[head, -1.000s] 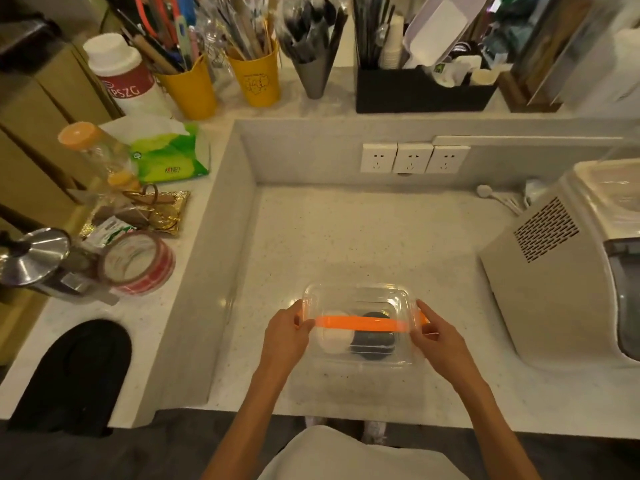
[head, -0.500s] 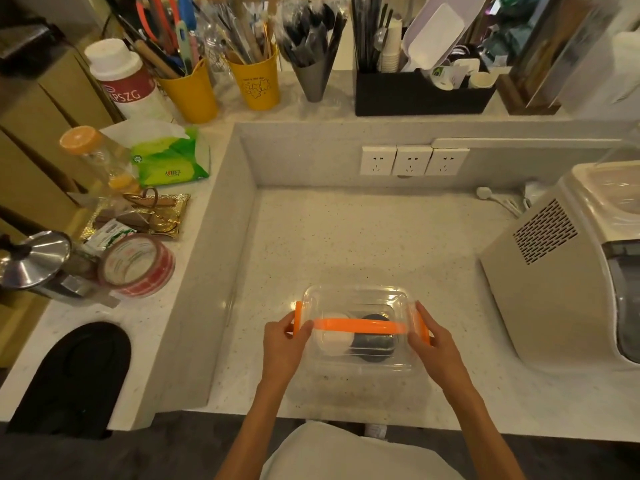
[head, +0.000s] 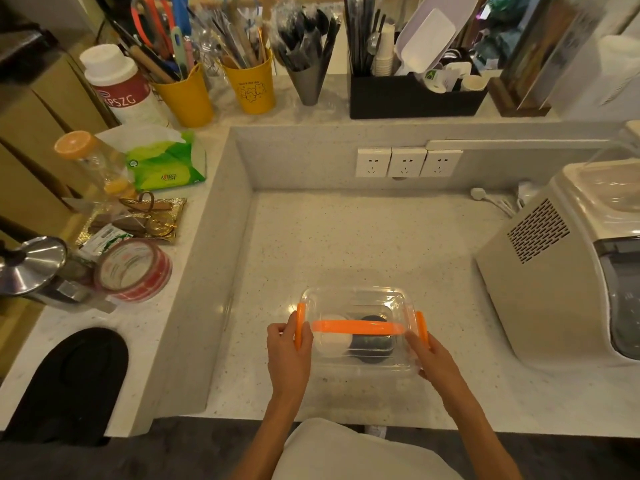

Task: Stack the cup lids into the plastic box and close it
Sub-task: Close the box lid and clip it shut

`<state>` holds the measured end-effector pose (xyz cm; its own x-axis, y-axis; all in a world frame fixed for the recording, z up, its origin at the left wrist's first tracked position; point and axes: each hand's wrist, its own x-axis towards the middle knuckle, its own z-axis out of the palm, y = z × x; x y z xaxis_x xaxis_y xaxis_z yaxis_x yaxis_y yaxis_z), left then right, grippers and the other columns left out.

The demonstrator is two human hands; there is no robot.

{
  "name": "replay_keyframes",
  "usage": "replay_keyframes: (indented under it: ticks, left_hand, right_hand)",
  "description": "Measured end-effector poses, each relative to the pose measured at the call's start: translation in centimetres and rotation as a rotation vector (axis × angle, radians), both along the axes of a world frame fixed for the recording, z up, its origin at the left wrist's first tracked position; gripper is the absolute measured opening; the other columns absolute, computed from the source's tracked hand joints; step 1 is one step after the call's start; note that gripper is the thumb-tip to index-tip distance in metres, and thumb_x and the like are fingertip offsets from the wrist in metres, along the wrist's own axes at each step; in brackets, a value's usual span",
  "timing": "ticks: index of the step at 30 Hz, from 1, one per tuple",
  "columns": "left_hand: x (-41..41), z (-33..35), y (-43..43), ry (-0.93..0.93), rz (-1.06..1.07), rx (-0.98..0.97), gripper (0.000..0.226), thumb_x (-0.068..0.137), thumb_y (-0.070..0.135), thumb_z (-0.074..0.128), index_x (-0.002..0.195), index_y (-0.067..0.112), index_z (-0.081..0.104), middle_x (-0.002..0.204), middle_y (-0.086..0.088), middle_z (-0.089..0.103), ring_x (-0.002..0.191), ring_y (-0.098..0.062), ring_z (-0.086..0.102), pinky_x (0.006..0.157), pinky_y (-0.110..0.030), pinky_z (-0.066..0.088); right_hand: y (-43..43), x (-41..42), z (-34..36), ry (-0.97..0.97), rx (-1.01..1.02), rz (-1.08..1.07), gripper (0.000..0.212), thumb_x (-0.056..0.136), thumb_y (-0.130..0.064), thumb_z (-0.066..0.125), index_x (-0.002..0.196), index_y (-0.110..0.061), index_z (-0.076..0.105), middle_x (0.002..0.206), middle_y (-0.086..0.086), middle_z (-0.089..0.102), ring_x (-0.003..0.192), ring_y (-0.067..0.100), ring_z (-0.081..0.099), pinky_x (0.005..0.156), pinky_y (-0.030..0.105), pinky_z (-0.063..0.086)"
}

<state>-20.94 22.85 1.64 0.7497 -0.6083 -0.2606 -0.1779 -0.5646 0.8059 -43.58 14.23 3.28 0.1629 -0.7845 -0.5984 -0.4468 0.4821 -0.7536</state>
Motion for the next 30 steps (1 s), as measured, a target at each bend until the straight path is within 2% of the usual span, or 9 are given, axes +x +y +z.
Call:
replay_keyframes:
  ticks: [3, 6, 11, 15, 18, 22, 25, 27, 30]
  left_hand:
    - [0.1, -0.3, 0.4, 0.047, -0.064, -0.023, 0.034, 0.097, 0.037, 0.058, 0.123, 0.016, 0.062, 0.114, -0.007, 0.065, 0.097, -0.023, 0.067, 0.092, -0.041, 0.059]
    - [0.0, 0.0, 0.5, 0.108, -0.087, -0.069, 0.034, 0.099, 0.033, 0.056, 0.128, 0.017, 0.061, 0.115, -0.007, 0.07, 0.103, -0.026, 0.07, 0.095, -0.05, 0.057]
    - [-0.3, 0.3, 0.3, 0.08, -0.093, -0.063, 0.034, 0.098, 0.037, 0.055, 0.126, 0.018, 0.062, 0.114, -0.006, 0.071, 0.1, -0.026, 0.07, 0.094, -0.049, 0.058]
    - [-0.1, 0.3, 0.1, 0.021, -0.127, -0.018, 0.035, 0.1, 0.039, 0.053, 0.124, 0.017, 0.062, 0.111, -0.007, 0.071, 0.097, -0.026, 0.071, 0.092, -0.047, 0.06]
    - [0.1, 0.2, 0.2, 0.017, -0.152, -0.003, 0.034, 0.099, 0.039, 0.054, 0.125, 0.018, 0.062, 0.114, -0.006, 0.071, 0.098, -0.025, 0.07, 0.094, -0.047, 0.059]
    - [0.2, 0.1, 0.2, 0.002, -0.157, 0.008, 0.035, 0.099, 0.038, 0.054, 0.127, 0.017, 0.061, 0.114, -0.007, 0.07, 0.099, -0.024, 0.069, 0.095, -0.045, 0.058]
    - [0.3, 0.2, 0.1, 0.028, -0.151, 0.006, 0.033, 0.099, 0.035, 0.055, 0.126, 0.016, 0.061, 0.112, -0.007, 0.07, 0.097, -0.024, 0.069, 0.094, -0.046, 0.058]
    - [0.6, 0.4, -0.2, 0.043, -0.151, -0.008, 0.034, 0.099, 0.034, 0.054, 0.126, 0.014, 0.061, 0.112, -0.009, 0.07, 0.098, -0.026, 0.069, 0.094, -0.046, 0.058]
    - [1.0, 0.9, -0.8, 0.06, -0.191, -0.016, 0.039, 0.1, 0.036, 0.047, 0.133, 0.016, 0.055, 0.121, -0.011, 0.066, 0.11, -0.029, 0.066, 0.098, -0.047, 0.056]
  right_hand:
    - [0.6, 0.4, 0.0, 0.244, -0.192, 0.012, 0.049, 0.088, -0.054, 0.053, 0.122, -0.019, 0.059, 0.116, 0.008, 0.067, 0.1, 0.025, 0.066, 0.095, 0.047, 0.053]
    - [1.1, 0.6, 0.1, 0.283, -0.279, 0.031, 0.052, 0.086, -0.057, 0.05, 0.125, -0.022, 0.057, 0.117, 0.004, 0.068, 0.1, 0.024, 0.066, 0.095, 0.047, 0.053]
    - [1.7, 1.5, -0.5, 0.392, -0.332, 0.024, 0.027, 0.093, -0.056, 0.042, 0.106, -0.034, 0.05, 0.097, -0.005, 0.067, 0.069, 0.005, 0.058, 0.078, 0.028, 0.05]
    - [1.9, 2.0, -0.5, 0.38, -0.314, -0.095, 0.048, 0.089, -0.066, 0.026, 0.078, -0.031, 0.058, 0.074, -0.013, 0.063, 0.061, 0.007, 0.059, 0.062, 0.013, 0.04]
    - [2.1, 1.8, -0.6, 0.341, -0.364, -0.119, 0.058, 0.08, -0.074, 0.021, 0.075, -0.032, 0.06, 0.067, -0.018, 0.061, 0.06, 0.007, 0.061, 0.06, 0.013, 0.042]
    - [2.1, 2.2, -0.7, 0.4, -0.365, -0.119, 0.057, 0.089, -0.069, 0.023, 0.071, -0.031, 0.062, 0.065, -0.014, 0.065, 0.057, 0.009, 0.062, 0.055, 0.013, 0.038]
    - [2.1, 2.3, -0.7, 0.41, -0.374, -0.088, 0.061, 0.085, -0.071, 0.02, 0.079, -0.029, 0.064, 0.068, -0.013, 0.065, 0.06, 0.01, 0.063, 0.06, 0.015, 0.046]
    - [1.5, 2.1, -0.1, 0.412, -0.426, 0.007, 0.059, 0.088, -0.066, 0.022, 0.099, -0.028, 0.065, 0.075, -0.017, 0.065, 0.066, 0.008, 0.064, 0.067, 0.018, 0.052]
    - [0.5, 1.2, 0.1, 0.303, -0.433, 0.188, 0.05, 0.097, -0.049, 0.041, 0.143, -0.032, 0.038, 0.13, -0.013, 0.056, 0.115, 0.011, 0.058, 0.1, 0.041, 0.051]
